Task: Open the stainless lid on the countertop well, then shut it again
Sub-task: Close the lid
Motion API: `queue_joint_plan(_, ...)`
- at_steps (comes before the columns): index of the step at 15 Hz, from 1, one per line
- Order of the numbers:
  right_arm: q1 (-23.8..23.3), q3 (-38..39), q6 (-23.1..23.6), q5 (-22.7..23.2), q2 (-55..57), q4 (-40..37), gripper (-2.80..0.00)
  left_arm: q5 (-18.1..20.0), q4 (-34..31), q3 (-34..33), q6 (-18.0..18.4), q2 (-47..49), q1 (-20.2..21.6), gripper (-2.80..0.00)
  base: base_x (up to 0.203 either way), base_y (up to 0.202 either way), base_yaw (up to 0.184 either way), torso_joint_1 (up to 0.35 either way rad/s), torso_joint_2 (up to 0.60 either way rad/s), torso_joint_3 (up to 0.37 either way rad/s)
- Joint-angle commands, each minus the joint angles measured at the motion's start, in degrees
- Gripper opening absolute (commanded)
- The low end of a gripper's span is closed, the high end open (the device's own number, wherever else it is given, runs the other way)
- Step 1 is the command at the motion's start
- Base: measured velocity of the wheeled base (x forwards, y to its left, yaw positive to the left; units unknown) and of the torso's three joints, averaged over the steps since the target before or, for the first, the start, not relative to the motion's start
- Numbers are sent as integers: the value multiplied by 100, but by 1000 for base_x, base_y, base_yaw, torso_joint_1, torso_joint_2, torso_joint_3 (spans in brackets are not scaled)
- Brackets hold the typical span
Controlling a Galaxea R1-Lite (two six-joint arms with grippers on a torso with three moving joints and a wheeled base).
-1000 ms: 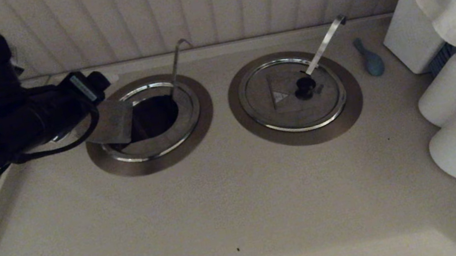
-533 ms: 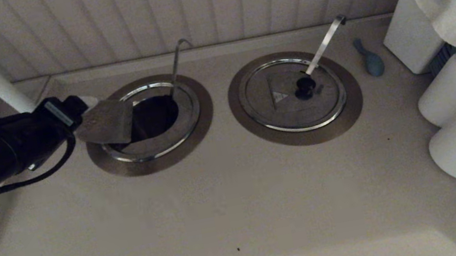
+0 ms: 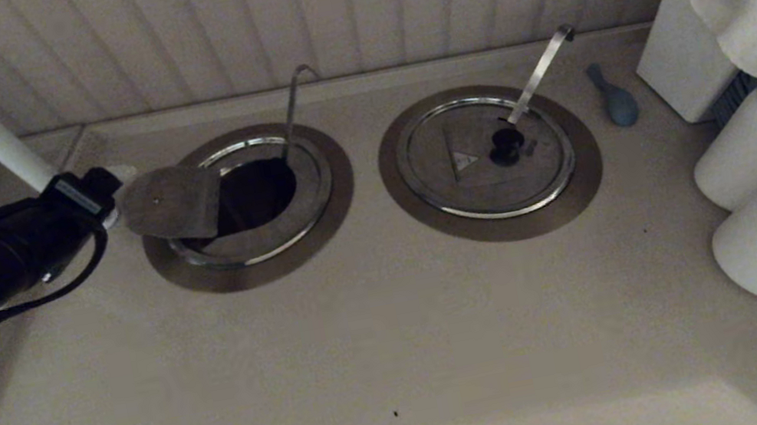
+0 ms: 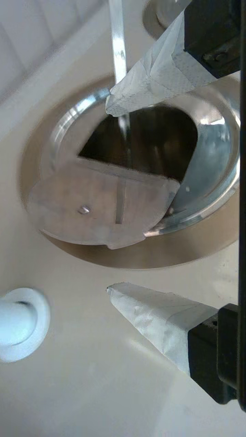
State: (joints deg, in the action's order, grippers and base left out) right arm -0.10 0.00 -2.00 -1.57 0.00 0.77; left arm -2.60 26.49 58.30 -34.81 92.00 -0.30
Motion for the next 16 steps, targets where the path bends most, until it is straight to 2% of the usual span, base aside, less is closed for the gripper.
queue_joint_plan(1,1,0,6,-9,9,2,-280,-3,30,15,-25,302,13,0,0,0,0,0,0,0)
queue_joint_plan(3,1,0,-2,-1,9,-1,-280,106,49,33,-26,366,13,0,0,0,0,0,0,0)
queue_joint_plan(11,1,0,-2,-1,0,2,-280,109,189,61,-33,671,28,0,0,0,0,0,0,0)
queue_joint_plan(16,1,0,-2,-1,0,2,-280,114,190,365,-31,784,23,0,0,0,0,0,0,0)
